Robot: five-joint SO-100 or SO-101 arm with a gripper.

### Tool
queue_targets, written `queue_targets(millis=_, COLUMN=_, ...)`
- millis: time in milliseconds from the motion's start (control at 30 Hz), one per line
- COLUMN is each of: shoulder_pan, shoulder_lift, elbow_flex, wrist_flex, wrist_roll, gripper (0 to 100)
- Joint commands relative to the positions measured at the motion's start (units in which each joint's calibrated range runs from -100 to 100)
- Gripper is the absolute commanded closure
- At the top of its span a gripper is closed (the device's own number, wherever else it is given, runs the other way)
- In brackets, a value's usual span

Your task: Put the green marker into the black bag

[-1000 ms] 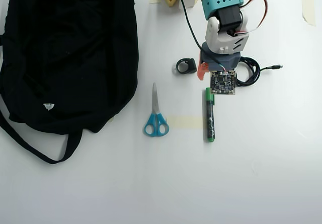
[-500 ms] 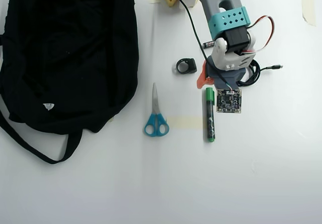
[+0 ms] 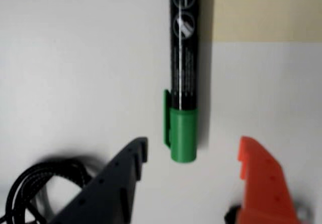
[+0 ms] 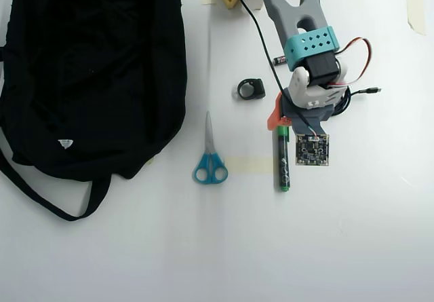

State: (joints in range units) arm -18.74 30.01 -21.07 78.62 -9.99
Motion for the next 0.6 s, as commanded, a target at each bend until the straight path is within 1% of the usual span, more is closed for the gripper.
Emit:
queue_targets(millis=0, shoulder_pan=-0.04, shoulder_lift=0.53, elbow_flex=-4.45, wrist_flex=0.45, wrist_roll=-0.13, gripper=76)
queue_targets(millis=567, shoulder_pan=0.94, shoulder_lift=7.08, elbow_flex=-10.38, wrist_flex=0.45, wrist_roll=-0.81, gripper=76)
